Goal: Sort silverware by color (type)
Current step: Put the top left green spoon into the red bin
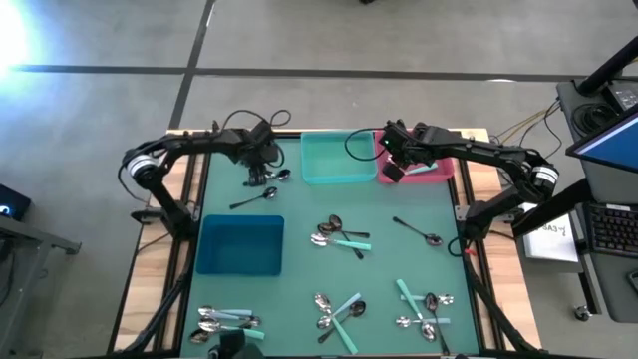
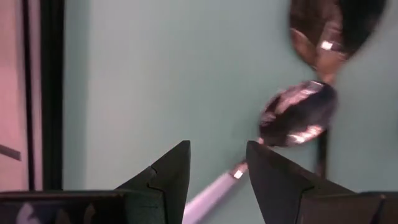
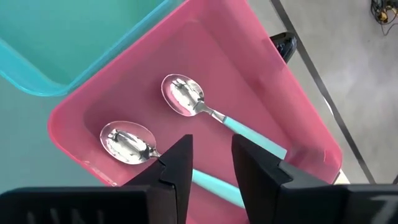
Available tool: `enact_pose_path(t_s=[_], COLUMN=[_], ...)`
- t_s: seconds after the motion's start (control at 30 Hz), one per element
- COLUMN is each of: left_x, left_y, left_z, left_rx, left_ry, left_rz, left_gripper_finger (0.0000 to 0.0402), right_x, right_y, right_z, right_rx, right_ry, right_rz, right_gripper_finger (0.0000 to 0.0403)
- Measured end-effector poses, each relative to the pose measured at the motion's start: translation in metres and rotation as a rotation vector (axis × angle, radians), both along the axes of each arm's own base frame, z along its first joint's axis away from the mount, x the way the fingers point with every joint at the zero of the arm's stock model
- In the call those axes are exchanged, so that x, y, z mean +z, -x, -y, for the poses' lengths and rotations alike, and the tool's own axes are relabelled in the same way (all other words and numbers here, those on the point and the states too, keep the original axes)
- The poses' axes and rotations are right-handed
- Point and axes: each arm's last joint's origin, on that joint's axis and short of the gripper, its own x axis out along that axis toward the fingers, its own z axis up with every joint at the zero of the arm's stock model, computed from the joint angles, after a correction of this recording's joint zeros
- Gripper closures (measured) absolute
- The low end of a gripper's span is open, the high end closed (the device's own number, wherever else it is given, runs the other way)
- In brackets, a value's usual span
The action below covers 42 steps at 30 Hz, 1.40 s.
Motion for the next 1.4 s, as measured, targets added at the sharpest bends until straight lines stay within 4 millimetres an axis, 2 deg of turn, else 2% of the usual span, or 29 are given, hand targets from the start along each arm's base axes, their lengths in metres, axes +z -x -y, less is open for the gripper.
enact_pose_path(t_s=[0.27, 0.53, 0.73, 1.17, 1.4], left_x=[-0.005, 0.008, 0.013, 0.0, -0.009], left_y=[0.011, 0.01, 0.015, 0.023, 0.022], left_z=[-0.004, -0.005, 0.003, 0.011, 0.009], left_rx=[0.014, -0.003, 0.018, 0.064, 0.099], left_ry=[0.084, 0.06, 0.16, 0.206, 0.153], left_rz=[-0.018, 0.026, 0.036, 0.025, 0.053], left_gripper_finger=[0.026, 0.026, 0.026, 0.026, 0.026], right_x=[0.0, 0.0, 0.0, 0.0, 0.001], right_y=[0.0, 0.0, 0.0, -0.001, -0.002], right_z=[0.0, 0.0, 0.0, 0.001, 0.001], right_rx=[0.002, -0.001, -0.008, -0.003, 0.001], right_ry=[0.001, 0.001, 0.002, 0.009, 0.012], right_rz=[0.0, 0.002, 0.009, 0.017, 0.019], right_gripper_finger=[0.0306, 0.0302, 0.0298, 0.0309, 0.0309])
